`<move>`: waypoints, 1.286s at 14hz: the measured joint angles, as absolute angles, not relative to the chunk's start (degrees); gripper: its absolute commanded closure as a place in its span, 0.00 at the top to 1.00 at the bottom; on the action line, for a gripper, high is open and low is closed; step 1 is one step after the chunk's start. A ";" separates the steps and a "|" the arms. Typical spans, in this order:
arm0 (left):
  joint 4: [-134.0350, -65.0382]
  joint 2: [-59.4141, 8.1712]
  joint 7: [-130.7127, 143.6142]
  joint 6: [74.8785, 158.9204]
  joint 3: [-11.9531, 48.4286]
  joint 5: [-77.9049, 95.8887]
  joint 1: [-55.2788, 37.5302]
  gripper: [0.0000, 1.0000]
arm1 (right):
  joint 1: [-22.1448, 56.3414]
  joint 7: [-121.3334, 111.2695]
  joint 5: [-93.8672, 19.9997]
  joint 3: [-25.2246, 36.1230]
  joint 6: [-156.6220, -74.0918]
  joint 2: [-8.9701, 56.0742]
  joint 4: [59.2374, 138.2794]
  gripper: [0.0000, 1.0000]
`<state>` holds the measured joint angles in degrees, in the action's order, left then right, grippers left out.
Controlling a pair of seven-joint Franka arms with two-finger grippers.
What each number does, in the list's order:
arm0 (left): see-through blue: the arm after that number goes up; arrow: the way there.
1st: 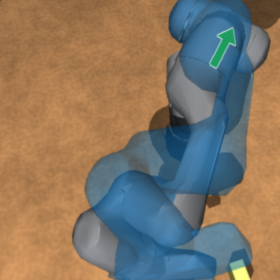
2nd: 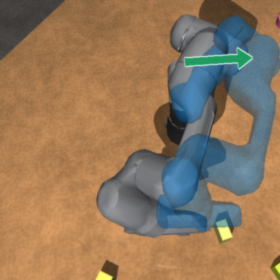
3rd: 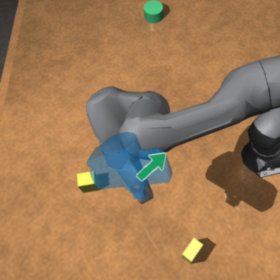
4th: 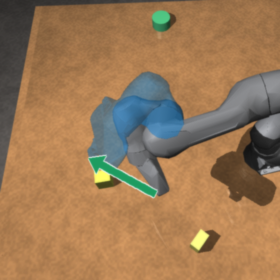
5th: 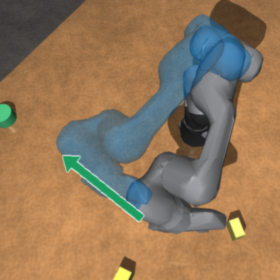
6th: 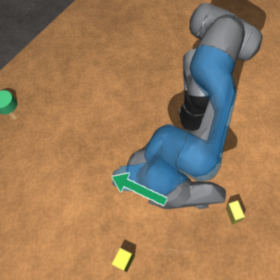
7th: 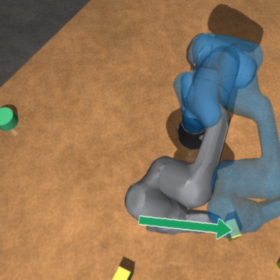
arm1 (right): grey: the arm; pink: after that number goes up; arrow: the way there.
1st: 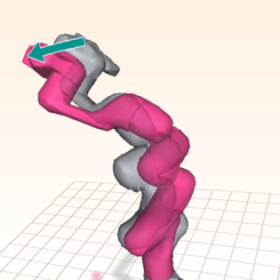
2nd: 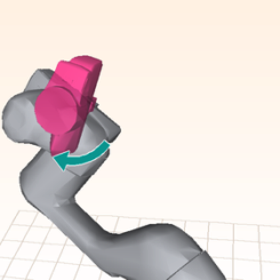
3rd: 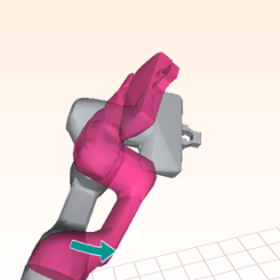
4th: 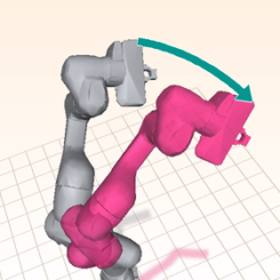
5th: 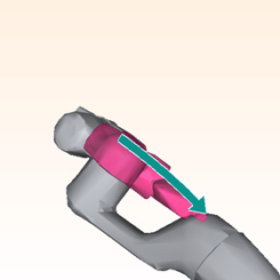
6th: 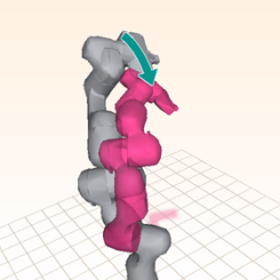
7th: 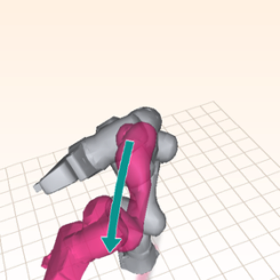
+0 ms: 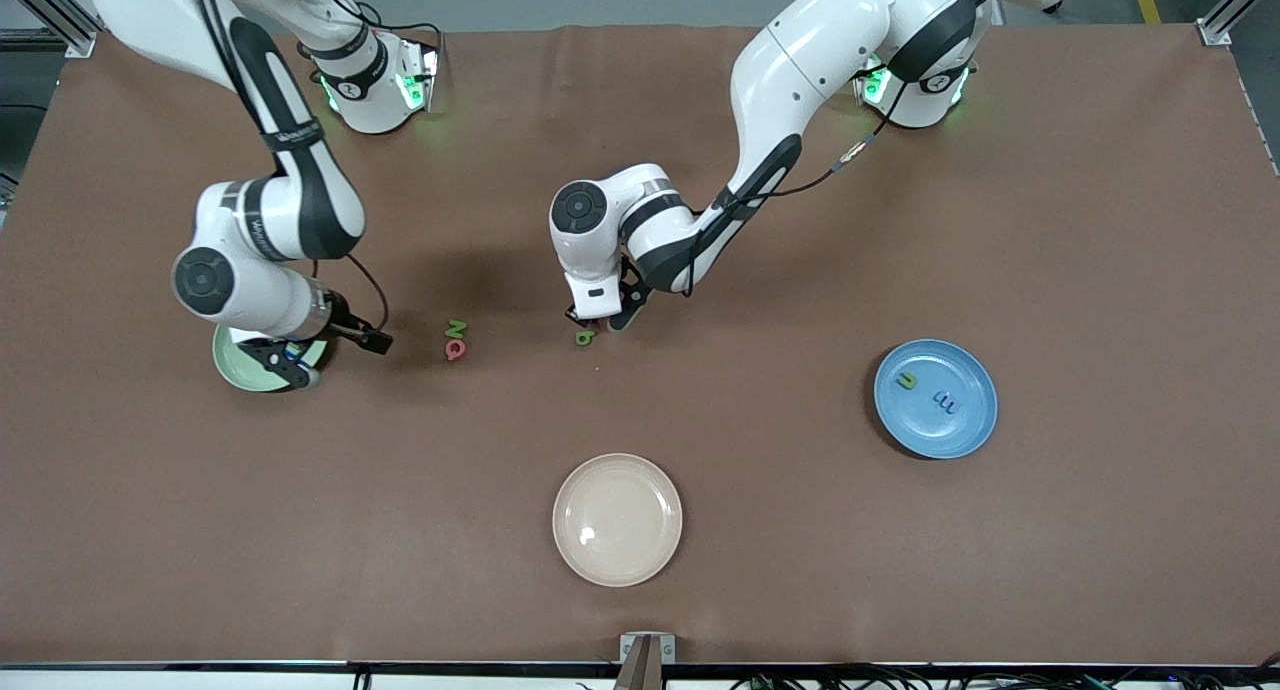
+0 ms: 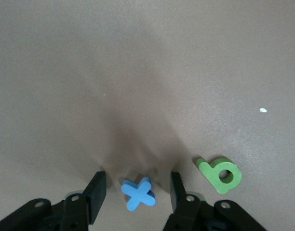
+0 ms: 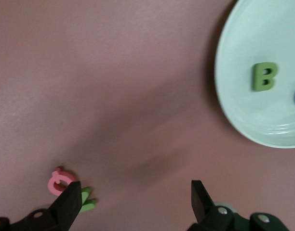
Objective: Sort upper and lower case letters into plates
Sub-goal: 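Carry blue x to the blue plate while the right gripper grasps pink d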
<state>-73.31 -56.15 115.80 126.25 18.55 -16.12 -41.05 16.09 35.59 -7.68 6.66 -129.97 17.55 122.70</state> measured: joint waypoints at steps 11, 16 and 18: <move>-72.95 -56.16 115.81 126.34 18.51 -16.12 -41.80 0.15 | 25.81 30.59 -7.68 5.74 -141.38 23.38 120.42 1.00; -72.34 -56.10 115.81 126.07 18.10 -16.12 -40.92 0.01 | 26.42 25.27 -7.68 5.68 -141.60 25.84 119.25 1.00; -71.60 -55.28 114.85 124.47 17.93 -16.12 -39.10 0.01 | 26.57 22.74 -7.68 5.67 -141.60 26.55 119.16 1.00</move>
<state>-71.60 -55.28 114.85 124.47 17.93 -16.12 -39.10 26.57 22.74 -7.68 5.67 -141.60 26.55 119.16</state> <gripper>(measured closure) 0.722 0.000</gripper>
